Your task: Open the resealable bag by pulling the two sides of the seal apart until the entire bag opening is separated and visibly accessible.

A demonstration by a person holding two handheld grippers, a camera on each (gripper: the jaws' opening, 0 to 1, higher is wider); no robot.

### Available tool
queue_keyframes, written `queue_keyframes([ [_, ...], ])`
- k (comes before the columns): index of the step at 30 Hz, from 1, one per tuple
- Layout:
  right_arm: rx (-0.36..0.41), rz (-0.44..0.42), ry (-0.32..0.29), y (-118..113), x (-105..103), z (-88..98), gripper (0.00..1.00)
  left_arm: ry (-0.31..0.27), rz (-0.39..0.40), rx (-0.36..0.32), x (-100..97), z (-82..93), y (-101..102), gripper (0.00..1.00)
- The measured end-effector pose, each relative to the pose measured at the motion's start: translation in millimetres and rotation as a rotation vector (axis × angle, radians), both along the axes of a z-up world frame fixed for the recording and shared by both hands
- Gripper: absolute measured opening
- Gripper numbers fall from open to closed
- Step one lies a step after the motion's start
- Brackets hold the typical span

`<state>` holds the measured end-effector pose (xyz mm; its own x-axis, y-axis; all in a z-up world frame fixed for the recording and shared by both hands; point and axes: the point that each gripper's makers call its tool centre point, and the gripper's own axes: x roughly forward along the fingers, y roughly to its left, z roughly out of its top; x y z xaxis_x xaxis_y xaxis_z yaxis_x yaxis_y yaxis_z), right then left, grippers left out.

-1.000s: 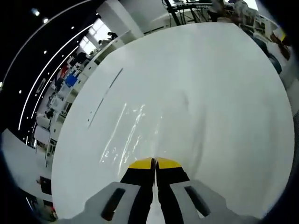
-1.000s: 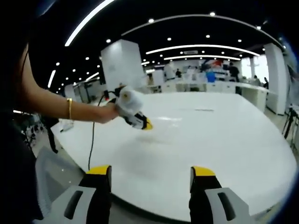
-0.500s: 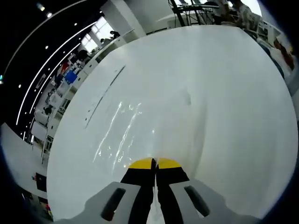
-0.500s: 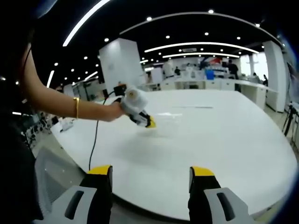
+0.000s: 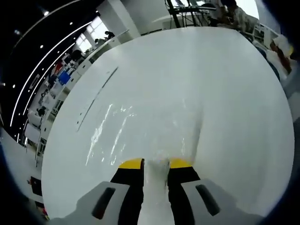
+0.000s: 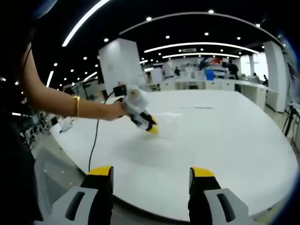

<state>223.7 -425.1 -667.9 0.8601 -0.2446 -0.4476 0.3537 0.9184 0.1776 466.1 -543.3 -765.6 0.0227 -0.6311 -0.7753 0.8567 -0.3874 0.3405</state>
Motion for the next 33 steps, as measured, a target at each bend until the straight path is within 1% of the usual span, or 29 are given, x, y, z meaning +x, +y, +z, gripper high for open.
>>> queue_keyframes([
  [3,-0.002,-0.003,-0.004,0,0,0.7,0.63,0.000,-0.010,0.008,-3.6,-0.3,6,0.23],
  [7,-0.005,-0.002,-0.009,0,0,1.5,0.63,0.000,-0.009,0.017,-4.3,-0.1,12,0.24],
  [10,-0.007,0.000,-0.012,0,0,2.1,0.63,0.022,0.000,0.019,-6.1,-0.4,14,0.25],
  [16,-0.010,-0.005,-0.020,-1,0,3.5,0.63,0.049,-0.006,0.012,-11.8,3.9,25,0.34],
  [25,-0.010,0.000,-0.035,0,1,5.3,0.63,0.042,0.020,0.011,-3.8,8.6,48,0.36],
  [26,-0.010,0.000,-0.037,0,1,5.6,0.63,0.043,0.022,0.006,-3.2,10.3,50,0.37],
  [27,-0.010,-0.001,-0.039,0,1,5.9,0.63,0.050,0.022,-0.018,-3.2,14.4,52,0.38],
  [28,-0.011,-0.001,-0.041,0,1,6.3,0.63,0.073,0.017,-0.041,-6.7,18.2,52,0.40],
  [29,-0.012,-0.001,-0.043,0,1,6.5,0.63,0.124,0.012,-0.083,-14.0,25.7,52,0.46],
  [30,-0.013,0.000,-0.045,1,1,6.8,0.63,0.143,0.011,-0.099,-16.7,29.8,53,0.51],
  [31,-0.013,0.000,-0.045,1,1,6.9,0.63,0.129,0.006,-0.096,-15.6,31.8,58,0.54],
  [32,-0.016,0.000,-0.047,0,1,7.2,0.63,0.107,-0.001,-0.092,-15.4,33.1,63,0.55],
  [33,-0.017,0.000,-0.049,0,1,7.5,0.63,0.098,-0.005,-0.091,-15.7,34.0,66,0.54],
])
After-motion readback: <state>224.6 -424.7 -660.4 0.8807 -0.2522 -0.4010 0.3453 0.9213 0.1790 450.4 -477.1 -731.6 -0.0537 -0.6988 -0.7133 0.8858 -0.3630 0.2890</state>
